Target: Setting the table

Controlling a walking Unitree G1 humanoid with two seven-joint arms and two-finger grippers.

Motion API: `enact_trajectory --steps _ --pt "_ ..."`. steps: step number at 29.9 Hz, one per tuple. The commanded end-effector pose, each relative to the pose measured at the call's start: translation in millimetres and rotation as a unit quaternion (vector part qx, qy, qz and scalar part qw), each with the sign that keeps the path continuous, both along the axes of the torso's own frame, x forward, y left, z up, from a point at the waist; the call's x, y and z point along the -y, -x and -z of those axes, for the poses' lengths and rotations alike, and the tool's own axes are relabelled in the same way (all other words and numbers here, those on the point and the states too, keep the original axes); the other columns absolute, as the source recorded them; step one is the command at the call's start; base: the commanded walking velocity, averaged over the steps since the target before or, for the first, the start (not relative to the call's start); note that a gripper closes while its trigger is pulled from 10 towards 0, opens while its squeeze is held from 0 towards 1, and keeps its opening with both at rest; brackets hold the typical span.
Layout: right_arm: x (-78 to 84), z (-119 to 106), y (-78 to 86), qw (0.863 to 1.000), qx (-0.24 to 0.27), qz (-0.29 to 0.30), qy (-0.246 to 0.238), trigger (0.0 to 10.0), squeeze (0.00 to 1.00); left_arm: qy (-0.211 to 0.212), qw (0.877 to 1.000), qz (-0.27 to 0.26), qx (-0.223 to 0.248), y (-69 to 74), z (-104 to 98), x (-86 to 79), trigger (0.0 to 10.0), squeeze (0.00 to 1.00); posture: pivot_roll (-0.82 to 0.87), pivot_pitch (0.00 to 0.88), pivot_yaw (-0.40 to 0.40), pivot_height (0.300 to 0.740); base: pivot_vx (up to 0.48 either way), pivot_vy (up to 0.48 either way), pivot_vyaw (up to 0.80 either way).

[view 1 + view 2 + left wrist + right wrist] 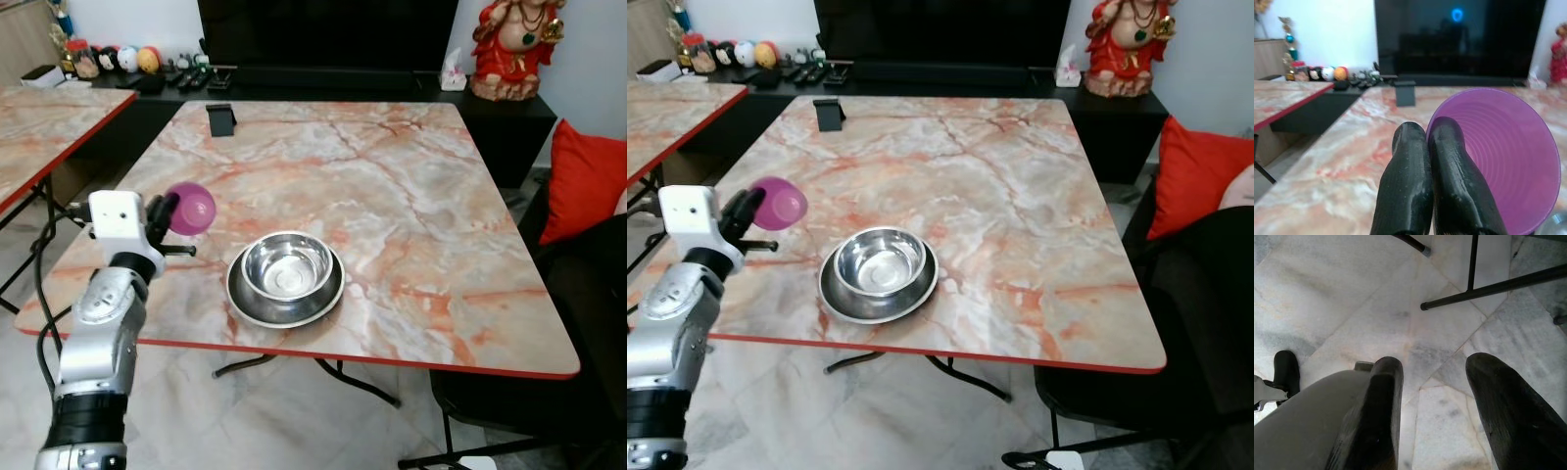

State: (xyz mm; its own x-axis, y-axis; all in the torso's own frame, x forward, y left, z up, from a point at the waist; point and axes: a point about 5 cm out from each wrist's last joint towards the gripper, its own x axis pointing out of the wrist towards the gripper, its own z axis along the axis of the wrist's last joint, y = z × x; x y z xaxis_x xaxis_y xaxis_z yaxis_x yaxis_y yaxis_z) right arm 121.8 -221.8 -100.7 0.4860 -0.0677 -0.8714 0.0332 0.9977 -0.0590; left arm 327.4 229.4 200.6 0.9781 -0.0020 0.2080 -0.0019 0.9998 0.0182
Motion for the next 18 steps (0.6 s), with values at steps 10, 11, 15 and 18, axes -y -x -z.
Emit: enact_trajectory --steps 10,11,15,18 --pt "-0.8 1 2.4 1.000 -0.003 -0.003 0.000 10.0 0.00 0.043 0.995 -0.015 -0.091 -18.7 14 -10.2 10.0 0.00 -0.03 0.000 0.023 0.732 0.000 0.000 0.00" --pt "-0.9 1 2.3 1.000 -0.003 -0.003 0.000 10.0 0.00 0.070 0.994 -0.019 -0.086 -21.9 11 -10.8 10.0 0.00 -0.03 0.000 0.023 0.732 0.000 0.000 0.00" --pt "-1.8 1 1.0 1.000 -0.002 -0.003 -0.001 10.0 0.00 0.116 0.990 -0.011 -0.074 -40.8 -8 -5.3 10.0 0.00 -0.04 0.000 0.028 0.732 0.000 0.000 0.00" --pt "-2.1 1 0.6 1.000 -0.001 -0.001 -0.002 10.0 0.00 0.101 0.992 -0.010 -0.072 -43.5 -11 -4.0 10.0 0.00 -0.04 0.000 0.033 0.732 0.000 0.000 0.00"
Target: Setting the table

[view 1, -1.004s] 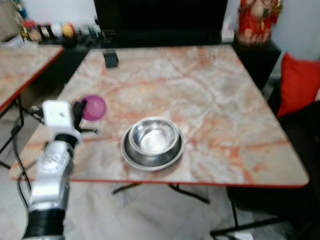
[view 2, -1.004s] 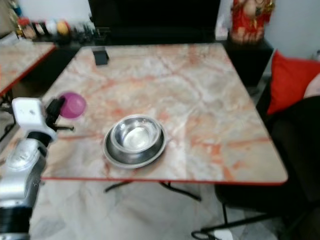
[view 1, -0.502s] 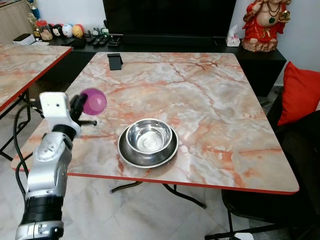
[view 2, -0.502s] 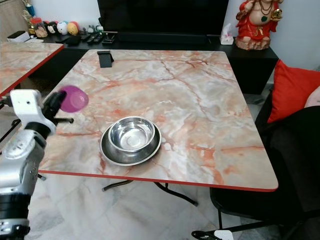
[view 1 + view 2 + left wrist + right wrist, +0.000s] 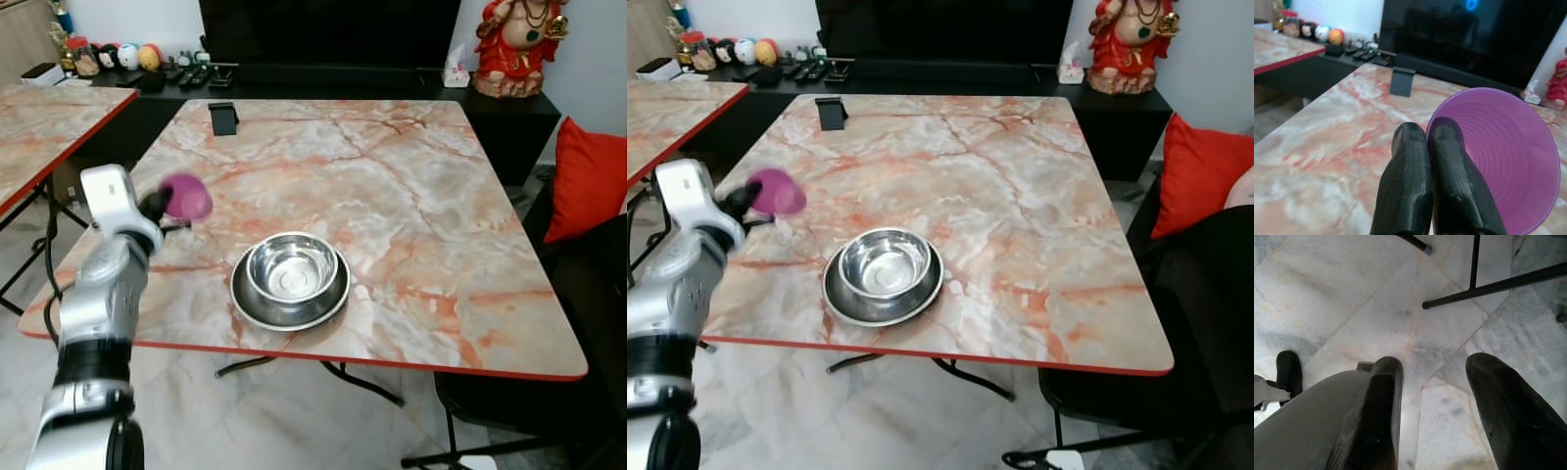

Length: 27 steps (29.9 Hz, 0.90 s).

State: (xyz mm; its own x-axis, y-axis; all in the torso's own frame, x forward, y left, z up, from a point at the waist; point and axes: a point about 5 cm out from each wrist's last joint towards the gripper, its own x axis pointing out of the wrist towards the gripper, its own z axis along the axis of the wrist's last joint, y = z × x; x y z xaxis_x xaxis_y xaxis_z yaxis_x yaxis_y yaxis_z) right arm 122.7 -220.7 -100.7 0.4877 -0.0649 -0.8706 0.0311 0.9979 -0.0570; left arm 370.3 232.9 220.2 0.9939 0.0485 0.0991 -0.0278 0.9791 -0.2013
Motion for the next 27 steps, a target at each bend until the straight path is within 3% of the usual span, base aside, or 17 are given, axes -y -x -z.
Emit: enact_trajectory --steps 1,8,13,18,21,27 --pt "-1.1 1 1.2 1.000 -0.001 0.002 -0.002 10.0 0.00 -0.043 0.999 0.006 -0.003 -0.9 4 3.3 10.0 0.00 -0.05 0.000 0.035 0.732 0.000 0.000 0.00" --pt "-1.3 1 1.3 1.000 0.000 0.007 -0.001 10.0 0.00 -0.131 0.990 0.006 0.054 13.3 5 10.1 10.0 0.00 -0.04 0.000 0.031 0.732 0.000 0.000 0.00" --pt "-0.8 1 1.7 1.000 0.000 0.008 -0.002 10.0 0.00 -0.140 0.986 -0.010 0.090 27.7 0 -0.9 10.0 0.00 -0.04 0.000 0.027 0.732 0.000 0.000 0.00" --pt "0.0 1 2.1 1.000 -0.001 0.012 -0.002 10.0 0.00 -0.160 0.982 -0.012 0.095 36.9 0 -8.4 10.0 0.00 -0.03 0.000 0.026 0.732 0.000 0.000 0.00" --pt "0.8 1 2.5 1.000 -0.004 0.012 -0.001 10.0 0.00 -0.168 0.982 -0.012 0.089 47.0 4 -17.5 10.0 0.00 -0.03 0.000 0.022 0.732 0.000 0.000 -0.69" --pt "1.7 1 2.5 1.000 -0.006 0.008 0.000 10.0 0.00 -0.165 0.983 -0.012 0.083 53.0 9 -18.4 10.0 0.00 -0.03 0.000 0.016 0.732 0.000 0.000 -0.65"
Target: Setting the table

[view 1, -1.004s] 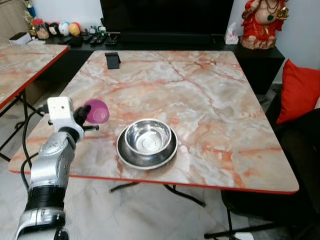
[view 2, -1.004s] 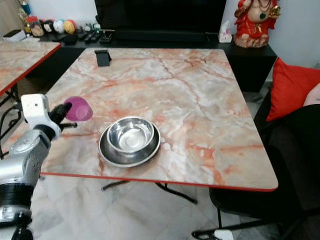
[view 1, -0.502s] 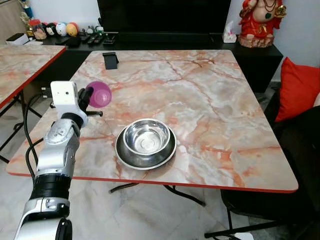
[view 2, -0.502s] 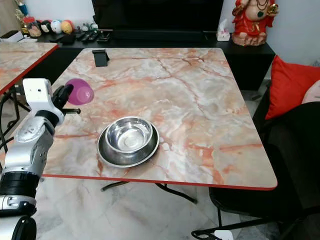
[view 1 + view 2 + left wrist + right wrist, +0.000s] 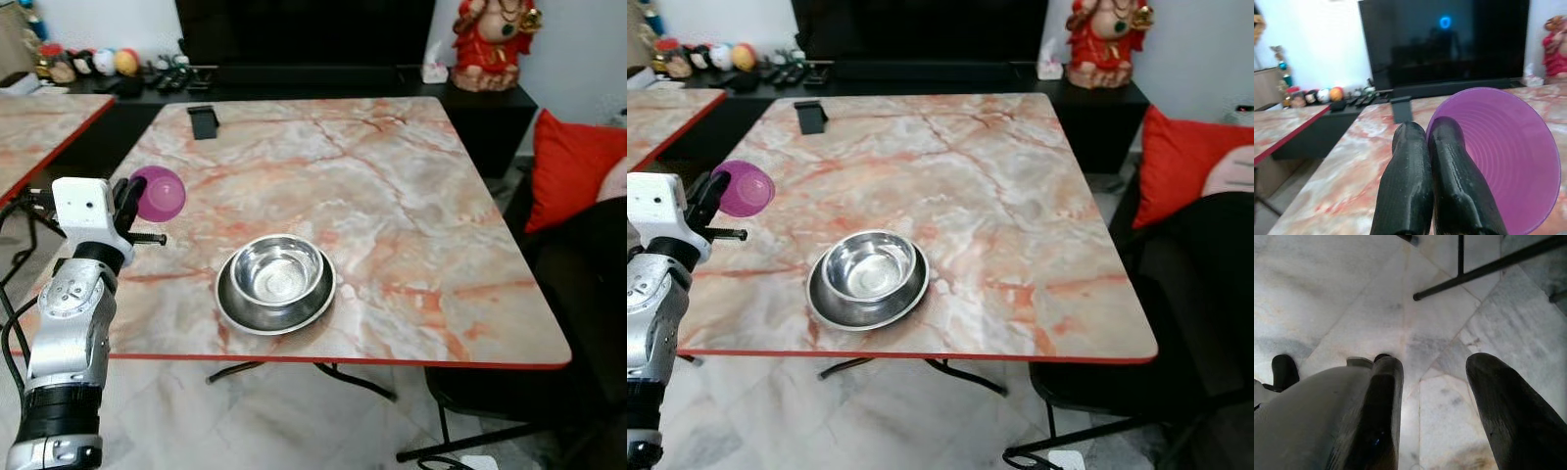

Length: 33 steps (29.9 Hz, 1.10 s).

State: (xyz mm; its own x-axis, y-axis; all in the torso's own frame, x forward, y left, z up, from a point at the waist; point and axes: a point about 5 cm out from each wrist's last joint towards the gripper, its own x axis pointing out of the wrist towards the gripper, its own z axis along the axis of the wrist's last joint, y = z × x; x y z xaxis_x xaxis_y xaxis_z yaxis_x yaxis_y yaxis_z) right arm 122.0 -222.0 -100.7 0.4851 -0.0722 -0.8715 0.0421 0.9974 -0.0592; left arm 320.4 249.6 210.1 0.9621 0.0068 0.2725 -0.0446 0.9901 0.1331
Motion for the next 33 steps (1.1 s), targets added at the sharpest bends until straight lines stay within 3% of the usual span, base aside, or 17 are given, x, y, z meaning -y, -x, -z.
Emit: enact_trajectory --steps 1,11,17,22,33 --pt "0.4 1 1.7 1.000 -0.005 0.001 0.000 10.0 0.00 0.010 1.000 0.000 0.003 3.5 -1 -1.4 10.0 0.00 -0.03 0.000 0.016 0.732 0.000 0.000 -0.63" --pt "0.2 0 0.9 1.000 0.003 0.005 -0.001 10.0 0.00 0.041 0.999 0.000 0.016 3.6 -6 1.1 10.0 0.00 -0.03 0.000 0.019 0.732 0.000 0.000 -0.12" --pt "-0.4 0 1.6 1.000 0.002 0.005 -0.004 10.0 0.00 0.041 0.999 0.002 0.016 4.5 -7 1.4 10.0 0.00 -0.03 0.000 0.018 0.732 0.000 0.000 0.00" --pt "-1.3 1 2.7 1.000 0.000 0.004 -0.010 10.0 0.00 0.042 0.999 0.003 0.016 4.5 -9 1.8 10.0 0.00 -0.03 0.000 0.019 0.732 0.000 0.000 -0.66" --pt "-2.1 1 2.3 1.000 0.007 0.009 -0.013 10.0 0.00 0.044 0.999 0.010 0.014 2.1 -12 3.8 10.0 0.00 -0.03 0.000 0.020 0.732 0.000 0.000 0.00"
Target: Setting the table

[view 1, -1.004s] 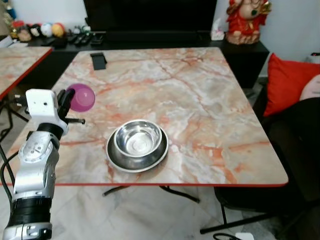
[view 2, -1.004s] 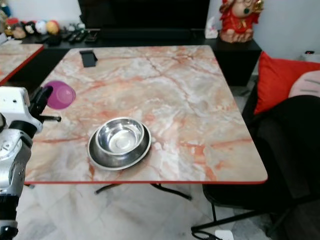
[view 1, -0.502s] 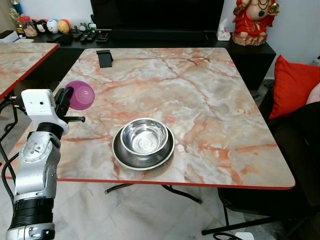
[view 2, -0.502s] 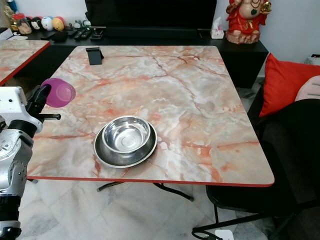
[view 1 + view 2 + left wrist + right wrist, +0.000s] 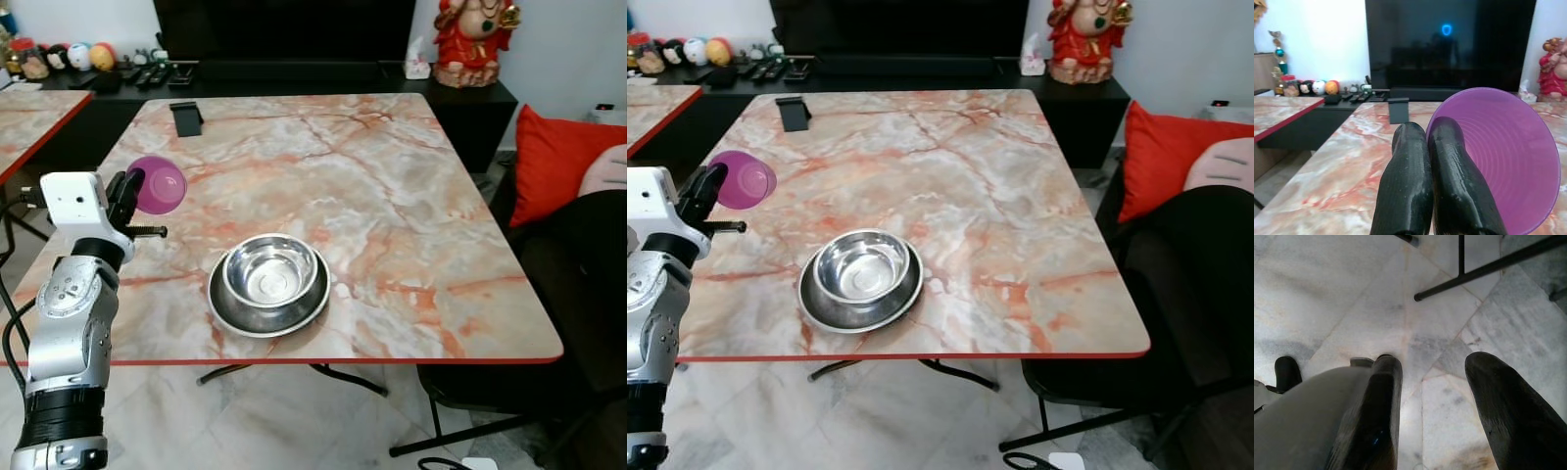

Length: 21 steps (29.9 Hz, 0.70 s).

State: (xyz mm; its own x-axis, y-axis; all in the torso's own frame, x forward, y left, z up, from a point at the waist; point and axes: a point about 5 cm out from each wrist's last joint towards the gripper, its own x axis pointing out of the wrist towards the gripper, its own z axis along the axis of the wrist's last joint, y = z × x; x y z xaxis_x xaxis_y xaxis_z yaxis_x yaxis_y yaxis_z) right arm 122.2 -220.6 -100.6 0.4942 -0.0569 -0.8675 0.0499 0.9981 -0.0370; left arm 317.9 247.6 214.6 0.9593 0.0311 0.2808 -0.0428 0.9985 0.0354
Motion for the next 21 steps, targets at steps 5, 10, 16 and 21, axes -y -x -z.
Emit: enact_trajectory --steps 5,10,16,21 --pt "-1.0 0.8 2.5 1.000 0.000 0.006 -0.004 10.0 0.00 -0.004 1.000 0.010 0.007 -1.1 -7.1 3.6 10.0 0.00 -0.03 0.000 0.020 0.732 0.000 0.000 0.00" --pt "-1.2 0.9 2.5 1.000 0.000 0.010 -0.007 10.0 0.00 -0.005 1.000 0.012 0.008 -1.3 -8.3 4.4 10.0 0.00 -0.02 0.000 0.019 0.732 0.000 0.000 -0.32" --pt "-1.7 0.5 1.6 1.000 0.005 0.010 -0.013 10.0 0.00 -0.005 1.000 0.010 0.007 -1.9 -8.2 4.0 10.0 0.00 -0.02 0.000 0.018 0.732 0.000 0.000 -0.62" --pt "-1.1 0.2 1.1 1.000 0.006 0.010 -0.009 10.0 0.00 -0.004 1.000 0.009 0.007 -2.3 -8.0 3.8 10.0 0.00 -0.02 0.000 0.017 0.732 0.000 0.000 0.00"
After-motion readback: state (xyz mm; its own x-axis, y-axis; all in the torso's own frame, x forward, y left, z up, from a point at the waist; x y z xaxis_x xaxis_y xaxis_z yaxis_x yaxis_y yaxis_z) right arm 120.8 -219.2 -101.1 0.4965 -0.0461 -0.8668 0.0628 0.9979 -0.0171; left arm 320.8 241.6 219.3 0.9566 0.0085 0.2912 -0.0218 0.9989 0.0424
